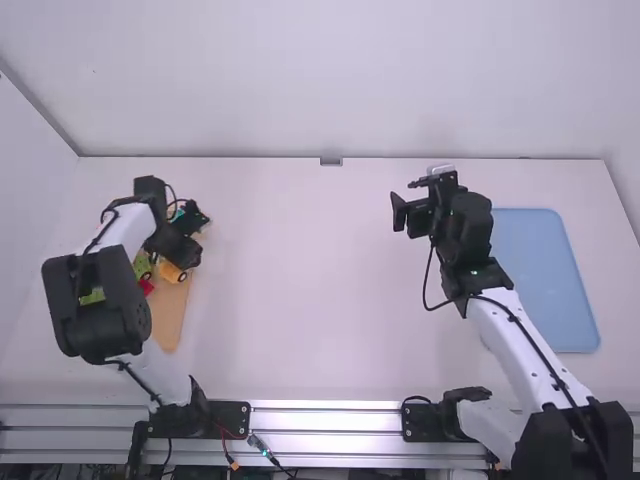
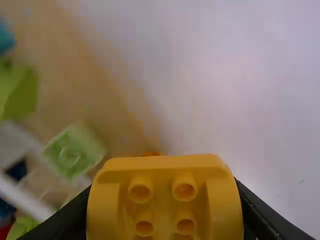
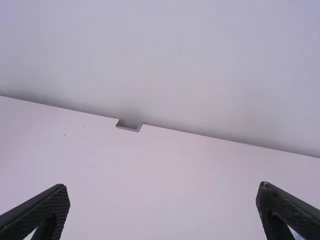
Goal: Assemble lego blocks to make yellow taxi
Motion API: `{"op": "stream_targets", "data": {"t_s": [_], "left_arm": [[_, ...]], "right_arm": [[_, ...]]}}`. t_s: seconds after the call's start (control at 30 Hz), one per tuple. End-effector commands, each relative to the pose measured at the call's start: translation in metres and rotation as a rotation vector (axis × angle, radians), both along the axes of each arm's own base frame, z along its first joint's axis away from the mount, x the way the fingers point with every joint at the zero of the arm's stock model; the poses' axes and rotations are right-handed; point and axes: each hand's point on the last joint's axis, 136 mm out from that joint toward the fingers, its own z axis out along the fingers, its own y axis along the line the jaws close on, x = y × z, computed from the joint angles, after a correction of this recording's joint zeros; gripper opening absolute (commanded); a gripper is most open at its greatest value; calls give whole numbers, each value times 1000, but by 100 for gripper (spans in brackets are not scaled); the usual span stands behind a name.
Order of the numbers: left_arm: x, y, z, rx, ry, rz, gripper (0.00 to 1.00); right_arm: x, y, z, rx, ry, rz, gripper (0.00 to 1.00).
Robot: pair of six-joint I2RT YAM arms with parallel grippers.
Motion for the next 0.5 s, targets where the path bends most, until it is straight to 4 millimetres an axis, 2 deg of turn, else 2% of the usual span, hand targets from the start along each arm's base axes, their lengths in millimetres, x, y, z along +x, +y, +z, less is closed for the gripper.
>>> {"op": "stream_targets", "data": {"t_s": [0.0, 0.03, 0.07, 0.13, 0.27, 0.4, 0.43, 0.47], "left_arm": [[12, -44, 8, -4, -23, -112, 38], [15, -62, 8, -11, -29, -160, 38], [16, -70, 8, -15, -33, -181, 39], [14, -129, 9, -55, -42, -375, 39], [-3, -204, 9, -90, -44, -624, 38], [-25, -263, 10, -95, -46, -789, 46], [-27, -267, 10, -95, -47, -802, 47], [-34, -280, 9, -100, -46, -841, 47]], "right_arm": [[5, 1, 16, 11, -27, -2, 99], [5, 1, 15, 10, -23, -2, 99], [5, 1, 15, 10, -23, -2, 99], [4, 1, 13, 9, -16, -2, 99], [4, -3, 11, 7, -5, -11, 99], [5, -9, 8, 6, 7, -27, 99], [5, -10, 8, 5, 8, -29, 99], [5, -13, 7, 4, 10, -37, 99]]}}
